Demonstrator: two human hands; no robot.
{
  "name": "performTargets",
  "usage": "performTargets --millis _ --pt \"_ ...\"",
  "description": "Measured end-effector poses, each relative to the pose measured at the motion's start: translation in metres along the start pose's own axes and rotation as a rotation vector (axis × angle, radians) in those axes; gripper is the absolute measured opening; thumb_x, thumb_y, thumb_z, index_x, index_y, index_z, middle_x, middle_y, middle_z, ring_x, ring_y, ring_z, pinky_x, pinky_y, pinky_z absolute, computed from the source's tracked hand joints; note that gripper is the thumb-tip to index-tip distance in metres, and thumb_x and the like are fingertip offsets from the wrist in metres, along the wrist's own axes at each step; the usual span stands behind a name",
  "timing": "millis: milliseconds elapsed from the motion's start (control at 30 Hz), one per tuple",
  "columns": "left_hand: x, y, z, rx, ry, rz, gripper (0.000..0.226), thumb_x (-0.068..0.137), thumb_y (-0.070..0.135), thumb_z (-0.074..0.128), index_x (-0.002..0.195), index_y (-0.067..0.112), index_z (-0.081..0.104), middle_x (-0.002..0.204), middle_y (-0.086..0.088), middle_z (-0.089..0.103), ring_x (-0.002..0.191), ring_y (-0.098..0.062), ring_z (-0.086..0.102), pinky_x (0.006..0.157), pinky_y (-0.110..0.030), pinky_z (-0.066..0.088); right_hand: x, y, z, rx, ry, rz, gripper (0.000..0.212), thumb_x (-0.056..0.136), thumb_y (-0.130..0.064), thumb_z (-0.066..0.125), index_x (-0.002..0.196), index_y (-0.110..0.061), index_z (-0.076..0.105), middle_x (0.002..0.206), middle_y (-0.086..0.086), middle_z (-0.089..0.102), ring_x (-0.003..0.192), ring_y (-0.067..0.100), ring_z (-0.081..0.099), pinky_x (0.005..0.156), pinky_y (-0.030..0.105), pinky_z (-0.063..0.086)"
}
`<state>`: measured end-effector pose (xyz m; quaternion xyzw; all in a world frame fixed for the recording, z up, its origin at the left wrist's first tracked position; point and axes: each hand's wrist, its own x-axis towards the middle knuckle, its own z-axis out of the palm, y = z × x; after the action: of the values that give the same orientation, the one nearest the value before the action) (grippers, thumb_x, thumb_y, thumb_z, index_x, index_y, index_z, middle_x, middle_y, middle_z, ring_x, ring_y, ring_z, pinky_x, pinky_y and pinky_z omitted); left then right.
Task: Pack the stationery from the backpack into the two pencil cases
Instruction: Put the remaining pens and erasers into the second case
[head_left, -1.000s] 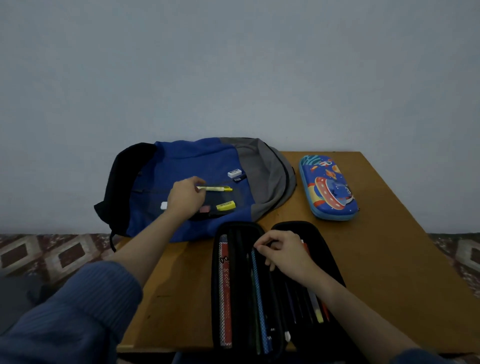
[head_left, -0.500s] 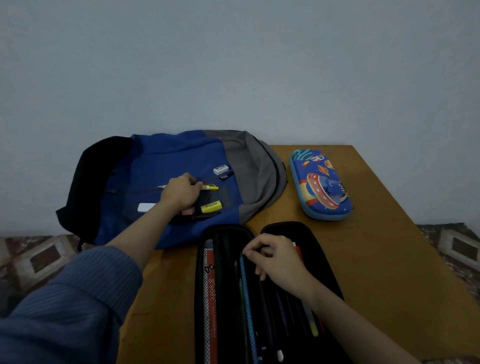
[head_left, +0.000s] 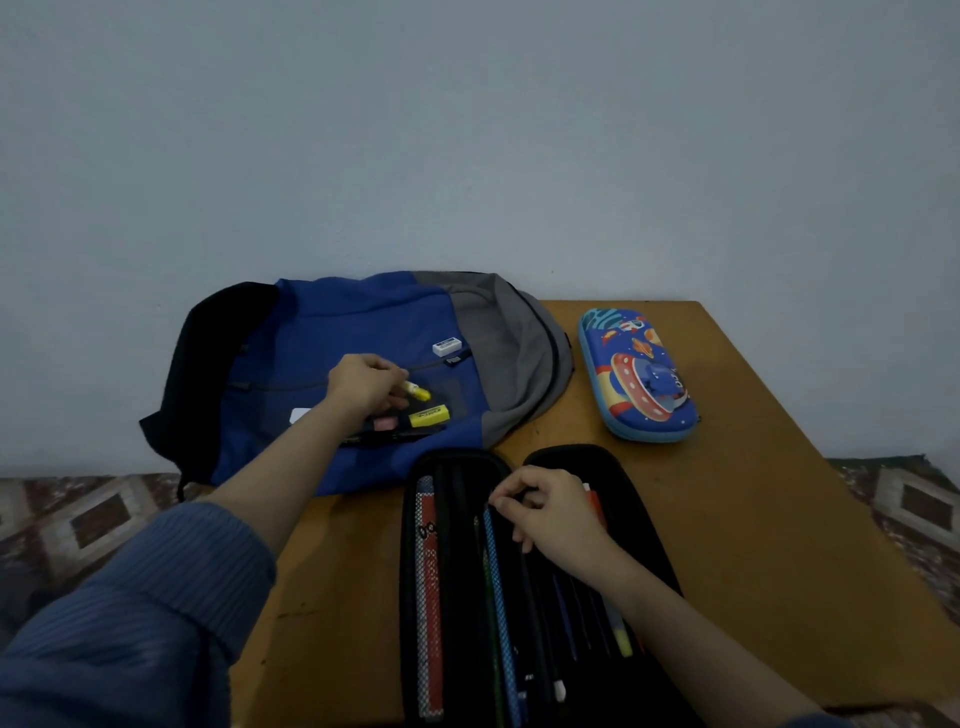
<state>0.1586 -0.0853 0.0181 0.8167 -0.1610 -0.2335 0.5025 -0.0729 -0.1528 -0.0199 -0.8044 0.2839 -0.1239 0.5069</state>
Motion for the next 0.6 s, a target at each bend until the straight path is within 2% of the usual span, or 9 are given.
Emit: performTargets --millis 100,167,233,300,333,367,467,533,600 --pt "-0.017 0.006 -0.006 -0.099 -0.045 0.008 0.001 0.088 0.007 0.061 0.087 0.007 0.06 0.074 -0.009 0.063 0.04 -0.006 0.06 0.042 -0.016 0.046 -0.002 -0.006 0.002 -0.108 0.026 -0.023 0.027 0.084 -0.019 0.066 0.061 -0.028 0.056 0.06 -0.001 0.057 0.043 0.004 0.052 0.047 0.013 0.043" --pt "-0.029 0.008 -0.006 -0.153 -0.077 0.01 0.022 0.086 0.005 0.064 0.106 0.009 0.056 0.071 -0.011 0.063 0.04 -0.008 0.06 0.05 -0.024 0.048 -0.004 -0.011 0.004 -0.282 0.037 -0.082 0.029 0.083 -0.026 0.068 0.058 -0.025 0.052 0.071 -0.004 0.053 0.053 0.003 0.048 0.052 0.005 0.037" --pt "-0.049 0.009 -0.006 -0.171 -0.098 -0.002 0.042 0.084 0.005 0.066 0.119 0.014 0.044 0.074 -0.011 0.064 0.04 -0.01 0.059 0.05 -0.025 0.047 -0.01 -0.018 0.007 -0.385 0.009 -0.124 0.03 0.082 -0.03 0.068 0.06 -0.018 0.052 0.076 -0.004 0.05 0.061 0.001 0.044 0.059 0.003 0.036" --pt "-0.069 0.01 -0.005 -0.178 -0.12 -0.025 0.05 0.084 0.007 0.066 0.122 0.016 0.034 0.074 -0.01 0.066 0.038 -0.009 0.058 0.041 -0.018 0.044 -0.011 -0.022 0.012 -0.418 -0.01 -0.142 0.036 0.082 -0.03 0.069 0.056 -0.012 0.051 0.062 -0.005 0.048 0.057 0.003 0.043 0.061 0.013 0.042" --pt "-0.08 0.01 -0.005 -0.183 -0.136 -0.032 0.052 0.084 0.007 0.066 0.122 0.016 0.032 0.074 -0.01 0.066 0.038 -0.009 0.058 0.039 -0.017 0.043 -0.012 -0.025 0.015 -0.447 -0.017 -0.145 0.04 0.081 -0.031 0.07 0.053 -0.012 0.049 0.055 -0.005 0.045 0.054 0.005 0.044 0.064 0.026 0.046" --pt "-0.091 0.009 -0.005 -0.18 -0.154 -0.031 0.053 0.084 0.007 0.066 0.122 0.016 0.031 0.074 -0.01 0.066 0.038 -0.009 0.058 0.038 -0.016 0.043 -0.014 -0.028 0.018 -0.496 -0.035 -0.14 0.043 0.08 -0.033 0.07 0.051 -0.012 0.046 0.053 -0.004 0.044 0.053 0.007 0.045 0.062 0.029 0.046" --pt "-0.116 0.001 -0.005 -0.15 -0.215 -0.008 0.049 0.084 0.006 0.066 0.124 0.009 0.038 0.076 -0.01 0.066 0.04 -0.008 0.059 0.041 -0.016 0.044 -0.016 -0.037 0.026 -0.725 -0.102 -0.113 0.047 0.081 -0.04 0.066 0.052 -0.015 0.04 0.061 0.001 0.045 0.069 0.018 0.052 0.052 0.026 0.037" --pt "-0.129 -0.006 -0.005 -0.134 -0.23 0.002 0.044 0.084 0.005 0.066 0.123 0.01 0.044 0.075 -0.008 0.066 0.042 -0.007 0.059 0.045 -0.018 0.045 -0.019 -0.041 0.028 -0.777 -0.123 -0.119 0.045 0.08 -0.037 0.066 0.052 -0.014 0.039 0.061 0.001 0.042 0.073 0.023 0.054 0.043 0.025 0.029" --pt "-0.14 -0.013 -0.006 -0.13 -0.237 -0.001 0.041 0.084 0.005 0.065 0.12 0.013 0.047 0.071 -0.007 0.065 0.043 -0.007 0.058 0.047 -0.019 0.046 -0.022 -0.043 0.027 -0.767 -0.142 -0.118 0.043 0.079 -0.032 0.066 0.052 -0.013 0.039 0.059 0.002 0.043 0.07 0.024 0.055 0.041 0.023 0.028"
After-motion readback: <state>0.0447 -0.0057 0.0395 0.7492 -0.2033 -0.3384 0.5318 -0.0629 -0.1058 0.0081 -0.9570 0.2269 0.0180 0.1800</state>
